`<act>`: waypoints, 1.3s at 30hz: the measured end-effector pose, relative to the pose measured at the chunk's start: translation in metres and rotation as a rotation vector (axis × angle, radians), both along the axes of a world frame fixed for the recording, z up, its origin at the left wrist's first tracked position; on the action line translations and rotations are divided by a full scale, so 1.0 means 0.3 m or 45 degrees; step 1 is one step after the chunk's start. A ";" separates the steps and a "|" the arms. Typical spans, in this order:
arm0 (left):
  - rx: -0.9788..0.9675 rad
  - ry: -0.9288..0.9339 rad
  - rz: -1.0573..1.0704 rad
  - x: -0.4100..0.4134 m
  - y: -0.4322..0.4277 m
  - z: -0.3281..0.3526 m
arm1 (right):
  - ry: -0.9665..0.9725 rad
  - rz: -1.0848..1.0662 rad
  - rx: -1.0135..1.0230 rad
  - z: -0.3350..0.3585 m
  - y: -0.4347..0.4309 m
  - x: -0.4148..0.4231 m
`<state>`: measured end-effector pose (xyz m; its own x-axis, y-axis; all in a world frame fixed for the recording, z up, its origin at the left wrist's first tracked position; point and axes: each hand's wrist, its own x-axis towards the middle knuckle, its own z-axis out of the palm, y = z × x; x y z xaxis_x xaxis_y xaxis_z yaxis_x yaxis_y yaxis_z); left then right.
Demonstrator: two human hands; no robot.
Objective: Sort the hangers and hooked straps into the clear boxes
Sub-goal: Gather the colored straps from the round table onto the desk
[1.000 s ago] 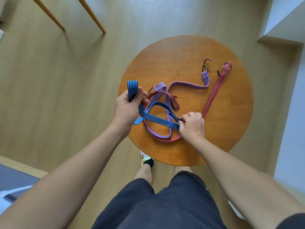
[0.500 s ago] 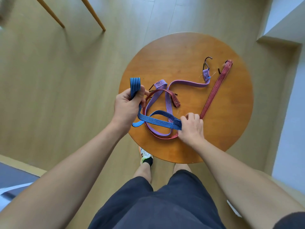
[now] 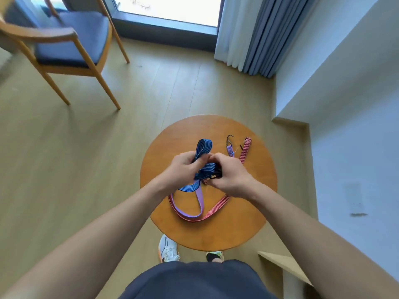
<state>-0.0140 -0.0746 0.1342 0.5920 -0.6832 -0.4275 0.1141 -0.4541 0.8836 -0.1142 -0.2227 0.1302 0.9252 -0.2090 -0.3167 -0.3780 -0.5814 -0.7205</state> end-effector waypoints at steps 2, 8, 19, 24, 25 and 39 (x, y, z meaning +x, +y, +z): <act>-0.069 0.137 0.018 -0.015 -0.008 0.009 | -0.039 -0.217 0.155 0.041 0.001 -0.002; -0.190 0.439 -0.175 -0.029 0.027 -0.058 | -0.073 -0.346 0.384 0.029 -0.013 -0.004; 0.279 0.466 0.717 -0.002 0.209 -0.302 | 0.366 -0.485 0.184 -0.372 -0.068 0.012; 0.346 0.552 1.005 -0.010 0.253 -0.385 | 0.671 -0.145 0.024 -0.588 0.035 0.039; 0.373 0.539 1.036 -0.012 0.258 -0.401 | 0.712 -0.104 -0.025 -0.620 0.060 0.042; 0.448 0.304 1.056 -0.017 0.270 -0.427 | 0.302 -0.366 0.245 -0.622 -0.030 0.151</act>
<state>-0.0190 0.0063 0.0062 0.7026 0.1107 -0.7029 0.6826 -0.3837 0.6220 -0.0690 -0.2316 -0.0565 0.7348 -0.3644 -0.5721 -0.6735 -0.2917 -0.6792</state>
